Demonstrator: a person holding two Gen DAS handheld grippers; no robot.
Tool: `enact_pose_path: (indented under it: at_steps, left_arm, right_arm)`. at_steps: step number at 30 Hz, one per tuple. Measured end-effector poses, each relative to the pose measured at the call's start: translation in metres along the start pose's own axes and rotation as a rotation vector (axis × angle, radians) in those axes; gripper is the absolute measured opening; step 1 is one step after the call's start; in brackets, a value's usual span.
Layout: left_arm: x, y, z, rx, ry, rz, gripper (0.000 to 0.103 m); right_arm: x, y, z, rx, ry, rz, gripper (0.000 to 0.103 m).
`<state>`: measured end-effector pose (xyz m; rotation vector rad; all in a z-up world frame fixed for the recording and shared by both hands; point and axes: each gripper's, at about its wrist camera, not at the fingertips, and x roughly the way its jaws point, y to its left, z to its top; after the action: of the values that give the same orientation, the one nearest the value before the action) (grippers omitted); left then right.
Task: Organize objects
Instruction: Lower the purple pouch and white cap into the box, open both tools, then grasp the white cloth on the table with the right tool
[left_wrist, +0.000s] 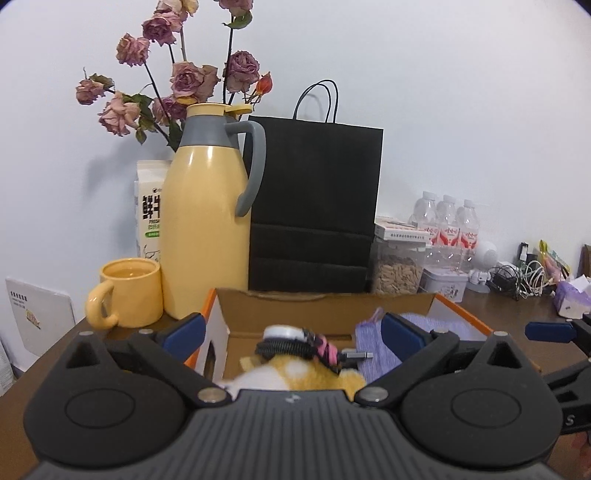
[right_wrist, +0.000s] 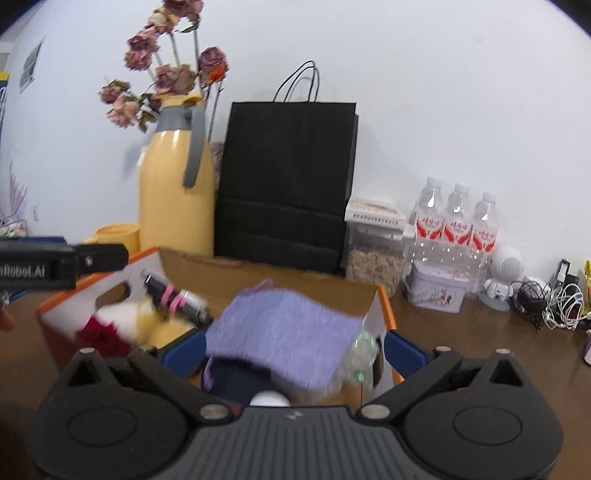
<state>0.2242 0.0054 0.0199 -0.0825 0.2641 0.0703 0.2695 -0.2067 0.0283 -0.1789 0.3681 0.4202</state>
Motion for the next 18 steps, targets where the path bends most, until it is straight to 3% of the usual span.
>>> enact_pose_path:
  at_steps: [10,18]
  left_arm:
    - [-0.041,0.000,-0.027,0.034,0.043,-0.014,0.103]
    - [-0.059,0.004,-0.049,0.040,0.133,-0.011,0.103]
  right_arm:
    - [-0.043,-0.001,-0.053,-0.006,0.130,0.113,0.103]
    - [-0.068,-0.012,-0.078,0.025,0.193,0.183,0.103]
